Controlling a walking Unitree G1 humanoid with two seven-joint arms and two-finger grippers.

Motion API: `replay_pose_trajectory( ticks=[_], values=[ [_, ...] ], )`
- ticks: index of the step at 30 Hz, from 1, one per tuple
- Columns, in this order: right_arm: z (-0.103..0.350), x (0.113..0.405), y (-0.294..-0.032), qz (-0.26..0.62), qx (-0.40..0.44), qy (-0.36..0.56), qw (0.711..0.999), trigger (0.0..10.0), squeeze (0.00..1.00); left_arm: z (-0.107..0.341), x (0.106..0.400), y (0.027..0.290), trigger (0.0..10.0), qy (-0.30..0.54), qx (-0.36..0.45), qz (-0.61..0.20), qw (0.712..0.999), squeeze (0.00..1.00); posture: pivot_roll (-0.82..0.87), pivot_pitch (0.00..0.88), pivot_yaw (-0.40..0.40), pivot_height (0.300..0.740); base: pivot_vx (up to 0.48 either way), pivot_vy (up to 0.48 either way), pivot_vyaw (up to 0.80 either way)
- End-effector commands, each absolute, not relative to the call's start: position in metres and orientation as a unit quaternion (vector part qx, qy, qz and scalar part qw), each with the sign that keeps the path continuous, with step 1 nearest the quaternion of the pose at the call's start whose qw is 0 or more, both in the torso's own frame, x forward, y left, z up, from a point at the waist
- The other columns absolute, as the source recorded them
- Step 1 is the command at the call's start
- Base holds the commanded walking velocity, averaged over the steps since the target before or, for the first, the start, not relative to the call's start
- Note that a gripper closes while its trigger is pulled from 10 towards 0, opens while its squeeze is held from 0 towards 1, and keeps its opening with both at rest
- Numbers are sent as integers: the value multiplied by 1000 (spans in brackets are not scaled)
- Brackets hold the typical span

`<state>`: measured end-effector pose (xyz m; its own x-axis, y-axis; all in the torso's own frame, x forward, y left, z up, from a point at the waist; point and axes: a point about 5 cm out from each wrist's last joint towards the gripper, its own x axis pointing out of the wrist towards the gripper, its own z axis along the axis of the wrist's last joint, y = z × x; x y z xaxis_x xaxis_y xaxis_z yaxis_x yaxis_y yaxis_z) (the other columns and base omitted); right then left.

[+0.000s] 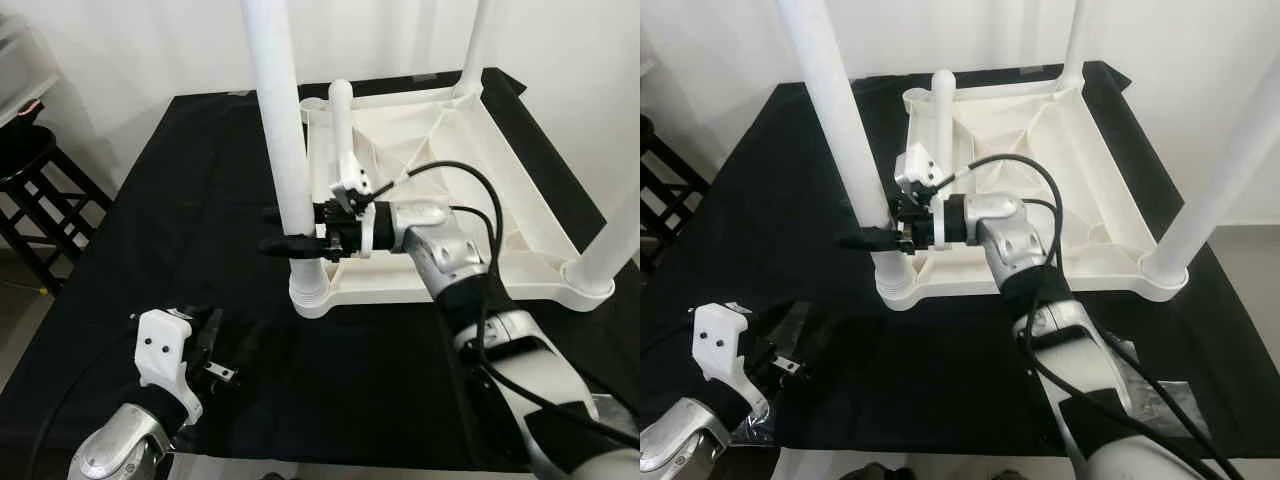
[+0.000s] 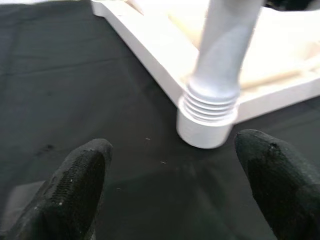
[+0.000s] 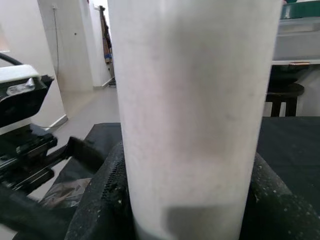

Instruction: Building children table

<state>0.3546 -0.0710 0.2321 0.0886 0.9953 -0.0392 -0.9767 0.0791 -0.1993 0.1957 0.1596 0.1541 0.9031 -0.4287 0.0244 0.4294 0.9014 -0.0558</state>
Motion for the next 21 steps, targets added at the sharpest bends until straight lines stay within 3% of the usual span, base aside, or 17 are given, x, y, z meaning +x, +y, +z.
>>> replay_pose_trajectory(
  ticks=[1,2,3,4,5,7,9,11,17,18,21],
  values=[
    [210,351,-78,657,-100,-14,747,0,0,151,193,159,10000,2,-35,-223,974,0,-8,153,58,740,0,0,0],
    [203,348,-84,630,-106,-2,770,0,0,150,194,159,10000,3,-39,-227,973,0,-12,160,54,740,0,0,0],
    [187,340,-83,567,-111,28,815,0,0,151,194,159,10000,4,-40,-235,971,0,-14,165,49,740,0,0,0],
    [187,340,-83,567,-111,28,815,0,0,151,194,159,10000,4,-40,-235,971,0,-14,165,49,740,0,0,0],
    [161,321,-70,408,-98,50,906,0,0,152,195,157,10000,4,-39,-248,968,0,-30,169,62,740,0,0,0],
    [161,321,-70,408,-98,50,906,0,0,152,195,157,10000,4,-39,-248,968,0,-30,169,62,740,0,0,0],
    [146,274,-51,348,-70,75,932,0,0,152,200,153,10000,3,-38,-276,960,0,-54,170,90,740,0,0,0],
    [148,267,-45,362,-74,60,927,0,0,151,202,151,10000,3,-36,-285,958,0,-61,158,96,740,0,0,0],
    [147,288,-43,369,-71,62,924,0,0,152,215,145,10000,3,-49,-309,950,0,-49,123,90,740,0,0,0],
    [147,294,-42,369,-75,62,924,10000,0,151,217,145,10000,4,-52,-313,948,0,-39,117,86,740,0,0,0],
    [150,296,-42,370,-70,58,924,10000,0,150,219,145,10000,3,-55,-310,949,0,-31,105,80,740,0,0,0]
  ],
)
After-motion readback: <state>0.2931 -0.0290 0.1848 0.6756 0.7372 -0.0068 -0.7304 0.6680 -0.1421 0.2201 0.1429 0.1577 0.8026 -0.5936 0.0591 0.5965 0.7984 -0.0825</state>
